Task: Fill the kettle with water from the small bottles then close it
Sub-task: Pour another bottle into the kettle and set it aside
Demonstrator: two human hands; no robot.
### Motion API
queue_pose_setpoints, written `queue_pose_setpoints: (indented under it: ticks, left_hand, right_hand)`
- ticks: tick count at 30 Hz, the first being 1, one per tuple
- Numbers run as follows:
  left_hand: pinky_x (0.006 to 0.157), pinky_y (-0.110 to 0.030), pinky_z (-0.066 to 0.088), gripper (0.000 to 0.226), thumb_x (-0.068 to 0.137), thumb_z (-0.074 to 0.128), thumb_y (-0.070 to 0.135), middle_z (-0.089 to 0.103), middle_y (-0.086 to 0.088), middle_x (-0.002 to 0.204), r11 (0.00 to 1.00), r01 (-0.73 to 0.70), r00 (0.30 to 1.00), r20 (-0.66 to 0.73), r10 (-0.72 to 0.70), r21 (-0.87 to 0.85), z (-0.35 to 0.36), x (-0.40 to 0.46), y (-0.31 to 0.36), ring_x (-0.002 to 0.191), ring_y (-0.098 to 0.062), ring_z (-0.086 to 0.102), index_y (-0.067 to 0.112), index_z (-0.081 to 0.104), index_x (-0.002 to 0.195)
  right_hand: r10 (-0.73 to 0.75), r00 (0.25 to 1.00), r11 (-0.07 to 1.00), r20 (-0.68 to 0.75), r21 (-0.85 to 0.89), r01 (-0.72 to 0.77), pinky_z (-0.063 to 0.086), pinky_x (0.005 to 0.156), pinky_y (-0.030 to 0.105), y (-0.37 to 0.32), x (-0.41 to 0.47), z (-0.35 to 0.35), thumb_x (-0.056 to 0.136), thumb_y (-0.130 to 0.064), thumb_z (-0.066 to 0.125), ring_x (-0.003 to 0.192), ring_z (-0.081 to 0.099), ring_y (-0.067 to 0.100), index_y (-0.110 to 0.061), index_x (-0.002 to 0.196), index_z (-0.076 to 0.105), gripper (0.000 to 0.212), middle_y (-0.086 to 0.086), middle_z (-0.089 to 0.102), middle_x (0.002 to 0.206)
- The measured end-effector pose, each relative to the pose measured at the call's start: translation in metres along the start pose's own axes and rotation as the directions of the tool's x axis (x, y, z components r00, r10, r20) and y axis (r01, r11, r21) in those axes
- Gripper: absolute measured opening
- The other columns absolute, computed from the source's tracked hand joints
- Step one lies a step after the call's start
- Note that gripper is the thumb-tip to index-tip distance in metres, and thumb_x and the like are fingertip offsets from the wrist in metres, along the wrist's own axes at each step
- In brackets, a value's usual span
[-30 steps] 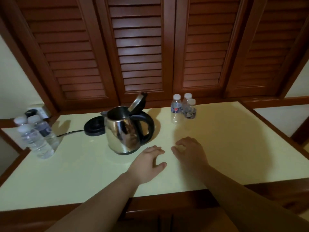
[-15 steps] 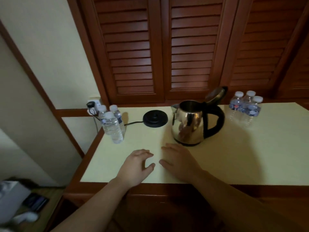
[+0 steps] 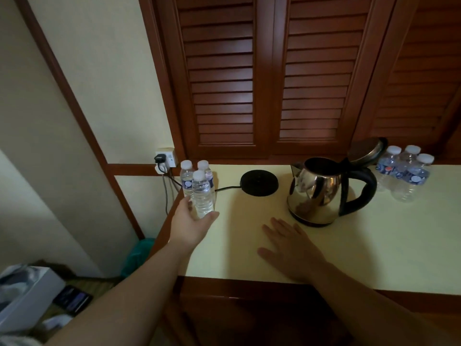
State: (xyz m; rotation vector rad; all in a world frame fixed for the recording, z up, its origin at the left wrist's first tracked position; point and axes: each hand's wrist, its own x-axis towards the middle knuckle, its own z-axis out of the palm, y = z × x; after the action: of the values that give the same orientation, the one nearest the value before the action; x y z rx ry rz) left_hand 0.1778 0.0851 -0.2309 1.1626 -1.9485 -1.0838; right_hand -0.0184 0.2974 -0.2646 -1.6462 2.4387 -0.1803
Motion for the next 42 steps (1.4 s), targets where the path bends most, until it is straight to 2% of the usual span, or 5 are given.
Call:
queue_pose_setpoints:
  ticks: [13, 17, 26, 37, 42]
  left_hand:
    - [0.077, -0.035, 0.059, 0.042, 0.078, 0.086, 0.048, 0.074, 0.009, 0.096, 0.994, -0.107, 0.982, 0.157, 0.104, 0.01, 0.044, -0.001, 0.008, 0.088, -0.011, 0.07, 0.031, 0.065, 0.11]
    - [0.076, -0.012, 0.05, 0.048, 0.073, 0.088, 0.049, 0.074, 0.019, 0.1, 0.978, -0.202, 0.935, 0.307, 0.18, 0.042, 0.059, -0.018, 0.016, 0.091, 0.005, 0.068, 0.035, 0.067, 0.113]
    - [0.074, -0.004, 0.049, 0.052, 0.069, 0.089, 0.049, 0.074, 0.022, 0.102, 0.973, -0.229, 0.882, 0.419, 0.213, -0.013, 0.078, -0.037, 0.019, 0.092, 0.013, 0.067, 0.041, 0.067, 0.116]
    - [0.078, -0.005, 0.049, 0.046, 0.077, 0.084, 0.044, 0.074, 0.024, 0.104, 0.962, -0.27, 0.867, 0.43, 0.253, -0.022, 0.079, -0.039, 0.018, 0.096, 0.014, 0.066, 0.042, 0.066, 0.12]
    - [0.09, -0.019, 0.056, 0.049, 0.077, 0.083, 0.047, 0.073, 0.024, 0.108, 0.959, -0.285, 0.866, 0.426, 0.262, -0.012, 0.08, -0.039, 0.014, 0.099, 0.01, 0.067, 0.04, 0.065, 0.123]
  right_hand:
    - [0.088, 0.98, 0.928, -0.18, 0.373, -0.015, 0.02, 0.122, 0.029, 0.004, -0.009, -0.043, 0.096, -0.063, 0.055, 0.151, 0.027, 0.01, -0.033, 0.158, 0.036, 0.072, -0.01, 0.033, 0.165]
    - [0.035, 0.934, 0.942, -0.355, 0.325, 0.088, 0.053, 0.098, 0.035, -0.014, -0.009, -0.098, 0.092, -0.063, 0.061, 0.111, 0.059, 0.005, -0.033, 0.146, 0.053, 0.063, -0.01, 0.063, 0.131]
    - [0.019, 0.921, 0.978, -0.389, 0.197, 0.063, 0.046, 0.064, 0.031, -0.046, 0.003, -0.141, 0.085, -0.062, 0.073, 0.072, 0.058, 0.013, -0.017, 0.083, 0.068, 0.046, 0.0, 0.061, 0.077]
    - [-0.162, 0.967, 0.923, -0.197, 0.315, 0.219, 0.055, 0.094, 0.026, -0.037, 0.001, -0.154, 0.098, -0.024, 0.068, 0.108, 0.065, 0.006, -0.021, 0.127, 0.073, 0.029, -0.007, 0.069, 0.122]
    - [-0.028, 0.96, 0.944, -0.28, 0.308, 0.117, 0.054, 0.075, 0.024, -0.047, 0.005, -0.153, 0.086, -0.04, 0.081, 0.091, 0.065, 0.011, -0.017, 0.111, 0.072, 0.035, -0.004, 0.068, 0.101]
